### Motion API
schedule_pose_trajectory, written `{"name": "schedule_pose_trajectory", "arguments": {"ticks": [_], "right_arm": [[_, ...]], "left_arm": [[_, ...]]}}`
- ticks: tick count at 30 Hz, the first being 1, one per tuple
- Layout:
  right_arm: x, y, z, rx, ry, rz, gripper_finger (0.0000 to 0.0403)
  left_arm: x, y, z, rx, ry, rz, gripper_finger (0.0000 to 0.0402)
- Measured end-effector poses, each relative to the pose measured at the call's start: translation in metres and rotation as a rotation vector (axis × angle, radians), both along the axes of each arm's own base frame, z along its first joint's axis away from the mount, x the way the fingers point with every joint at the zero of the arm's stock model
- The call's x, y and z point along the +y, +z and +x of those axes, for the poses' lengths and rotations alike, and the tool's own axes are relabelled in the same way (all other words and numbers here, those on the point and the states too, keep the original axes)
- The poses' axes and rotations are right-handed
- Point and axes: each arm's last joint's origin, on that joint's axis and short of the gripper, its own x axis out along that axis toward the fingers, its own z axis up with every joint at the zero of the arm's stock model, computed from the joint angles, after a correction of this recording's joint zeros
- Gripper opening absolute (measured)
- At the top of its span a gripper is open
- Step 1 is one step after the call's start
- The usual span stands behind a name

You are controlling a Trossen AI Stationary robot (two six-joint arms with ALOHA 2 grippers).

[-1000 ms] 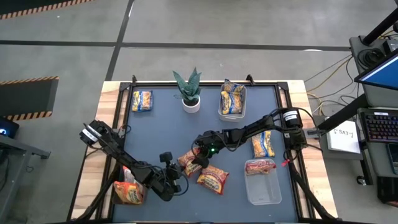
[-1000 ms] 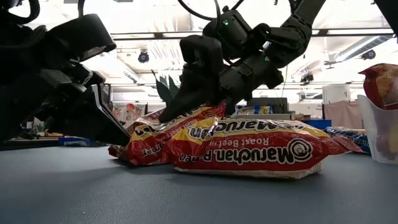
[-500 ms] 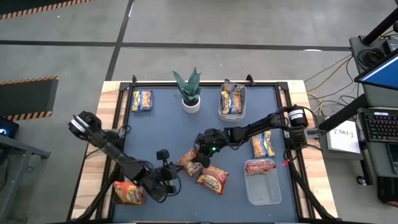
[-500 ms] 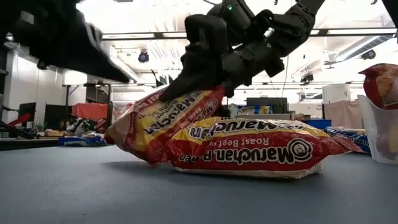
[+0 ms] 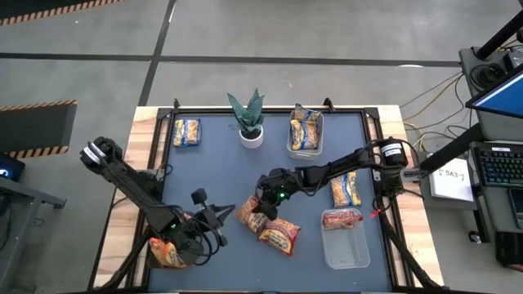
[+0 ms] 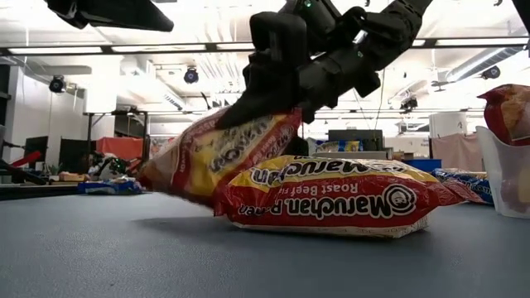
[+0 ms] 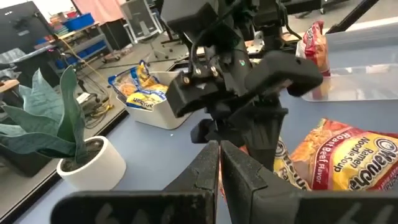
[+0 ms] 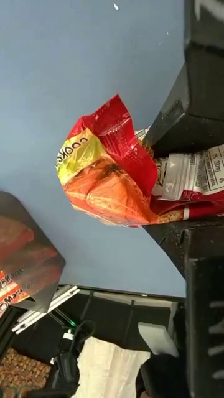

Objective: Sort Maruchan noodles
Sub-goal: Put the left red instant noodle pack into the transparent bin

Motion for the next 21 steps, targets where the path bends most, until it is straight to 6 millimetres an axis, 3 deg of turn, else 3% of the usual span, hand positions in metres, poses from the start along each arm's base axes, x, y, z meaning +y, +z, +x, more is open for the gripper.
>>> {"name": "schedule_pose_trajectory", "arguments": {"ticks": [6,10,17,21], "right_arm": [[-0.001,0.033,-0.012,-0.039,0.030,-0.042,0.0109],[0.001,0.066,-0.030,-0.074,0.072,-0.115,0.0108],[0.015,0.126,-0.089,-0.063,0.191,-0.226,0.0107],[0.032,0.150,-0.126,-0.049,0.237,-0.253,0.0107]], "left_arm": [[0.003,0.003,-0.001,-0.065,0.099,0.063,0.0000],[0.006,0.007,-0.002,-0.129,0.194,0.120,0.0000],[0.007,0.007,-0.001,-0.124,0.194,0.121,0.0000],[0.006,0.009,0.000,-0.128,0.194,0.116,0.0000]]}}
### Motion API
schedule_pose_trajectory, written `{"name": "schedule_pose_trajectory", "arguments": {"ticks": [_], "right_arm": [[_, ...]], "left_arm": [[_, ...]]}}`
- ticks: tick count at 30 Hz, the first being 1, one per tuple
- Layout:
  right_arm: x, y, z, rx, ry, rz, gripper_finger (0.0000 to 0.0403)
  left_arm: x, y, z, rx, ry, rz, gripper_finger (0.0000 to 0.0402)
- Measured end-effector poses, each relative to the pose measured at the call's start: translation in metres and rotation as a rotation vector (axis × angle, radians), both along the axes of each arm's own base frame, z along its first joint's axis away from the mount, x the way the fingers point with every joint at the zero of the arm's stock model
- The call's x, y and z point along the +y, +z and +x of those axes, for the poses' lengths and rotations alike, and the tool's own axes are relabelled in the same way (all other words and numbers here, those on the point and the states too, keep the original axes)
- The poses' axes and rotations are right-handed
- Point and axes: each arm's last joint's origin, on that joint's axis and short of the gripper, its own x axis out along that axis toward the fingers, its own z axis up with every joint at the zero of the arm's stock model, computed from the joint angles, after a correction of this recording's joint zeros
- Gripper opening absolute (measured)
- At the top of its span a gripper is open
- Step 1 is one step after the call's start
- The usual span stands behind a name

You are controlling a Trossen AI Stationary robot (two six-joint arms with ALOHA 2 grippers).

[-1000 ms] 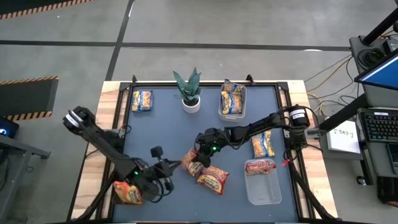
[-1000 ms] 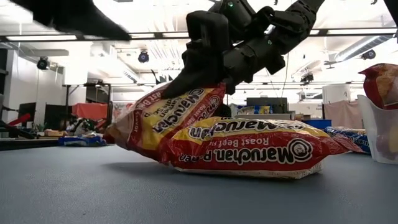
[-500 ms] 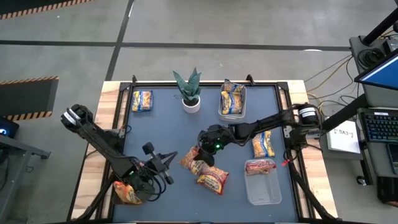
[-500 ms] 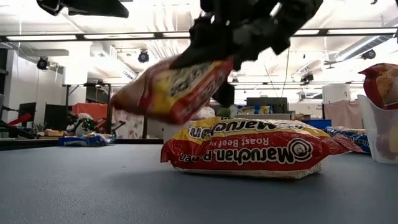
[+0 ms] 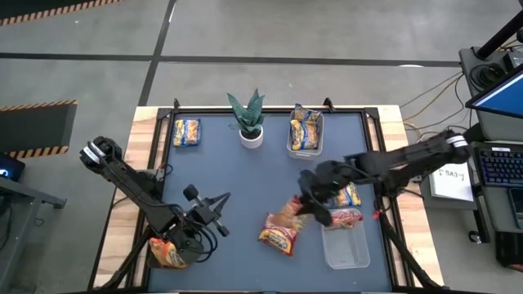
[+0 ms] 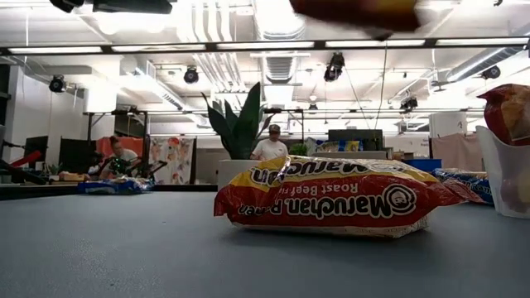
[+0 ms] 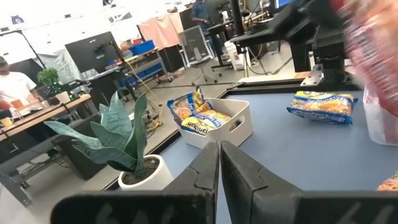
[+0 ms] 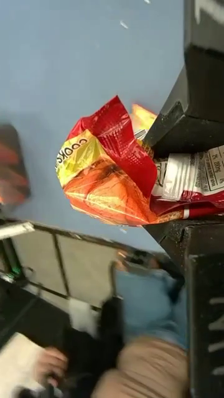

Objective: Sort Maruchan noodles
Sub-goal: Put the left red instant noodle pack into the transparent bin

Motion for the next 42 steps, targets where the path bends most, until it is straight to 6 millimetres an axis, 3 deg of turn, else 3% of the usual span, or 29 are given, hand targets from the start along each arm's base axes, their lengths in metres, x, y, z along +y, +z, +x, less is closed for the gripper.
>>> {"name": "schedule_pose_trajectory", "arguments": {"ticks": [7,13,18,35,42], "right_arm": [[0.034,0.013,-0.050,0.088,0.051,-0.054,0.0107],[0.059,-0.007,-0.081,0.296,0.146,-0.242,0.0107],[0.070,-0.024,-0.094,0.475,0.148,-0.343,0.0107],[0.089,-0.073,-0.075,0.687,0.150,-0.525,0.0108],[0.093,-0.083,-0.071,0.722,0.136,-0.539,0.0135]], "left_arm": [[-0.001,0.002,0.001,0.009,-0.002,0.010,0.0000],[-0.001,0.002,0.001,0.009,-0.001,0.010,0.0000],[0.000,0.002,0.002,0.009,0.003,0.010,0.0000],[0.001,0.002,0.002,0.007,0.008,0.008,0.0000],[0.001,0.002,0.002,0.004,0.008,0.005,0.0000]]}}
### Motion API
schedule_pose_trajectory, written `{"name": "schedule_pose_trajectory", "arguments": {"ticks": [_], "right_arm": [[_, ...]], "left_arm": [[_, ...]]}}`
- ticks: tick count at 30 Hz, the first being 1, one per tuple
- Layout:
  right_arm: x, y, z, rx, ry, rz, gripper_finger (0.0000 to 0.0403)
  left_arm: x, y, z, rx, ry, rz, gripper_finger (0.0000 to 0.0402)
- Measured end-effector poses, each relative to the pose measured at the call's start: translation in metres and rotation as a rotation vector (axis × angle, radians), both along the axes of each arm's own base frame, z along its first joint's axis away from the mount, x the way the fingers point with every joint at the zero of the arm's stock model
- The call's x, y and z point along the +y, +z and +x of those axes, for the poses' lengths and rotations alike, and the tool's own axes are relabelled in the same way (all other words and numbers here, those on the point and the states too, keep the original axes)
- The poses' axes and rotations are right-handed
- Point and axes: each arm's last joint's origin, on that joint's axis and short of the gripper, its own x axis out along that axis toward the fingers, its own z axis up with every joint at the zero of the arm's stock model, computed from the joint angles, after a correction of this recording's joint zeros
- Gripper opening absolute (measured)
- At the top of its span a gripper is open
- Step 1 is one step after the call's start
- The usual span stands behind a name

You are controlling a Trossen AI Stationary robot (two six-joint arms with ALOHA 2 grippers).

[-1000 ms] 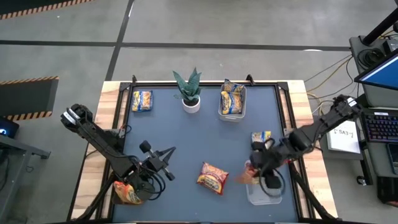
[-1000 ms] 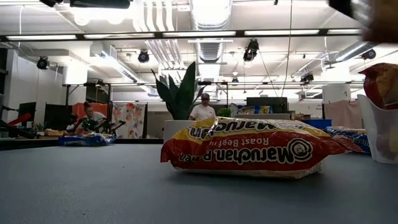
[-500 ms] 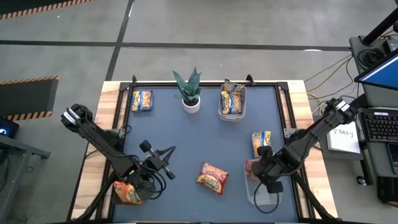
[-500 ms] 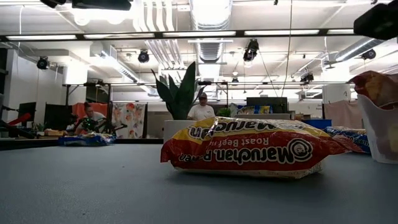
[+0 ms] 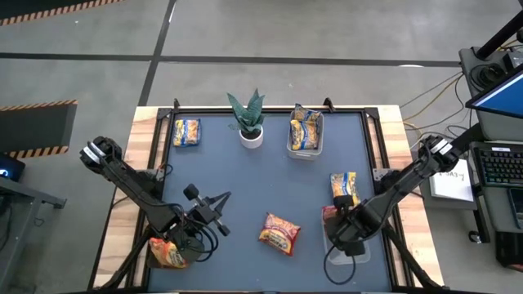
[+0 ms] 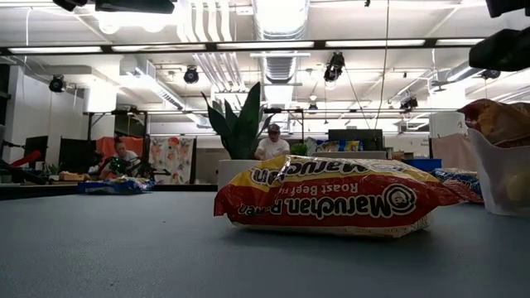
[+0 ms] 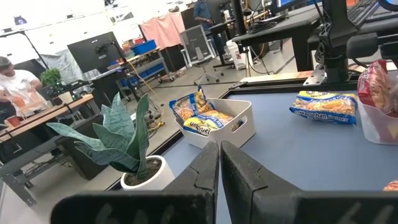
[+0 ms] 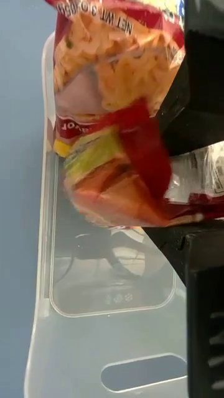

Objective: Sort Maruchan noodles
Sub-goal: Put the left red instant noodle pack into the transparent bin

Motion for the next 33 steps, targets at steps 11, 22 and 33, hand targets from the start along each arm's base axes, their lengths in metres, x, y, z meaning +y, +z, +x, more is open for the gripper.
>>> {"name": "schedule_pose_trajectory", "arguments": {"ticks": [11,22,33], "right_arm": [[-0.002,0.005,-0.002,-0.014,-0.050,0.017,0.0153],[-0.006,0.016,-0.005,-0.057,-0.035,0.028,0.0153],[-0.009,0.039,-0.005,-0.131,-0.046,-0.011,0.0150]], "left_arm": [[0.000,0.000,0.000,0.000,0.000,0.000,0.0000],[0.000,0.000,0.000,-0.007,0.000,-0.007,0.0000],[0.000,0.000,0.000,-0.024,0.001,-0.026,0.0000]]}}
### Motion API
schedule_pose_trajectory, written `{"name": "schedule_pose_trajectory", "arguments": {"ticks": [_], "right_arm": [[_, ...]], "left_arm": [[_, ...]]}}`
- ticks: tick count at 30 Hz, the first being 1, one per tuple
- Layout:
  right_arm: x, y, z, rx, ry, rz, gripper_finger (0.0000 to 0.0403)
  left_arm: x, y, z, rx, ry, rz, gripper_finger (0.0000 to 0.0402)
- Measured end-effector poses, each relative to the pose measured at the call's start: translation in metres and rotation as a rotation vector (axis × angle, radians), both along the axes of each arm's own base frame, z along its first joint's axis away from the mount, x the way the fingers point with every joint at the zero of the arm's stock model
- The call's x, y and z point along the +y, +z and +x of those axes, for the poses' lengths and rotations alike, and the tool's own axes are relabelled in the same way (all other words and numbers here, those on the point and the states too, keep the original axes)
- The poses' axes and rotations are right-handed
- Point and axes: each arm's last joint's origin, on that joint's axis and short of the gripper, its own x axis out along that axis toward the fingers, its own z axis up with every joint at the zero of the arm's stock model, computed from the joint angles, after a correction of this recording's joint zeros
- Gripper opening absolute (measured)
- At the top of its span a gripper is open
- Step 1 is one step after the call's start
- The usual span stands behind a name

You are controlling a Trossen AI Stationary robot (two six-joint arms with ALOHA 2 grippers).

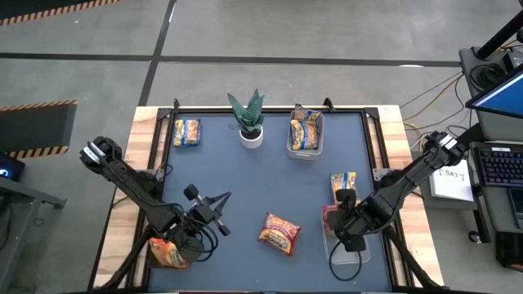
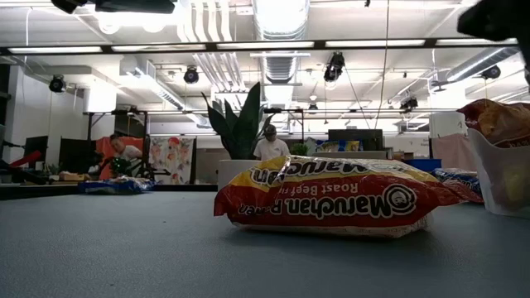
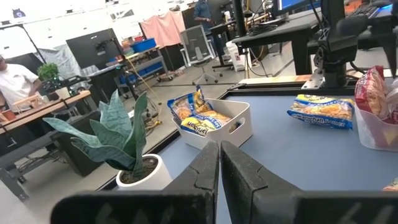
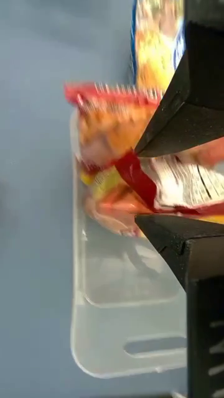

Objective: Sort Maruchan noodles
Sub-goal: Put the left red instant noodle pack into the transparent bin, then adjust the blue instant noodle pack in the gray bin

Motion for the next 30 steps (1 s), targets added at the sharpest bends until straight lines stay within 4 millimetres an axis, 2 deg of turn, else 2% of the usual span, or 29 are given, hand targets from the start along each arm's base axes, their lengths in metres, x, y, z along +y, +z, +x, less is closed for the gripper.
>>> {"name": "schedule_pose_trajectory", "arguments": {"ticks": [11,22,25,30], "right_arm": [[0.000,0.020,0.006,-0.115,0.039,-0.076,0.0146],[0.000,0.045,0.014,-0.301,-0.043,-0.155,0.0136],[-0.004,0.049,0.017,-0.400,-0.100,-0.274,0.0128],[-0.020,0.054,0.025,-0.421,-0.079,-0.351,0.0107]], "left_arm": [[0.000,0.001,0.000,-0.011,0.000,-0.010,0.0000],[-0.001,0.002,0.001,-0.021,-0.001,-0.021,0.0000],[-0.001,0.002,0.001,-0.031,0.000,-0.031,0.0000],[0.000,0.002,0.002,-0.041,0.004,-0.041,0.0000]]}}
